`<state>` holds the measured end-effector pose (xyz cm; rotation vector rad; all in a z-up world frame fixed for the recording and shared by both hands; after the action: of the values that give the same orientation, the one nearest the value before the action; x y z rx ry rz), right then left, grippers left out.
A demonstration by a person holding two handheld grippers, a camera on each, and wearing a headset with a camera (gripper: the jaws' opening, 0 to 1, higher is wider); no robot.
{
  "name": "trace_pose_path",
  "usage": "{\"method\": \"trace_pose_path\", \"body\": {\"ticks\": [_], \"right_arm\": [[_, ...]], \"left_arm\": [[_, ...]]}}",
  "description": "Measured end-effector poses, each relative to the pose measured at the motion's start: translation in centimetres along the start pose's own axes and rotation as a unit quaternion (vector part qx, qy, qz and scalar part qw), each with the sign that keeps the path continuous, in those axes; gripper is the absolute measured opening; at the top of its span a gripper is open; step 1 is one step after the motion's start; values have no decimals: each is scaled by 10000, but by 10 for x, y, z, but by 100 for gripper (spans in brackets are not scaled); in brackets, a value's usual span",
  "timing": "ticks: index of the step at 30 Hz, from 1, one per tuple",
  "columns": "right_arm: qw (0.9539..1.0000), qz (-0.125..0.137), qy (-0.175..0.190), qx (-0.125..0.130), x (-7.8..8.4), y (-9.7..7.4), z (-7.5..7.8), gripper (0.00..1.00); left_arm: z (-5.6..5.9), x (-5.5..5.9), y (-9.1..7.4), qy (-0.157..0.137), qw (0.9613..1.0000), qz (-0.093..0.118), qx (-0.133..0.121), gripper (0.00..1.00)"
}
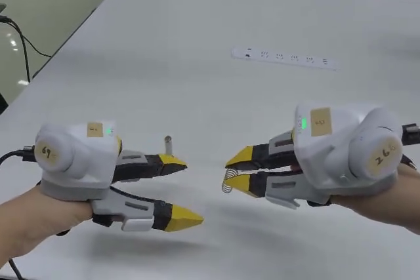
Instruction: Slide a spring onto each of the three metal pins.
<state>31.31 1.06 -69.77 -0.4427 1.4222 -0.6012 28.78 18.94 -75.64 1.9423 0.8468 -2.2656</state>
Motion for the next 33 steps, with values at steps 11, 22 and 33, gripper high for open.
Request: {"method": "trace_pose_path", "body": {"ticks": [11,22,33], "right_arm": [[10000,-28,31,44,4,1,1,7],[9999,-47,17,97,3,3,5,7],[9999,-100,-55,-3,-2,12,8,7]], "left_arm": [[-6,3,-20,-151,9989,72,-441,76],[-15,9,-33,-253,9969,96,-738,97],[-20,13,-42,-271,9959,90,-860,98]]}}
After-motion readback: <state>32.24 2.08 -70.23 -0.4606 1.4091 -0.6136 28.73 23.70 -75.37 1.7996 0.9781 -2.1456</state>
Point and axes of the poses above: the centre of the closed fingertips' face, and the gripper's own axes: y roughly forward along the fingers, z roughly to its right, x roughly out of its underside, the point moved 9 cm from there along -y, roughly backward along the fingers, and after that the axes turned 8 degrees about y, right-handed, at the moved point
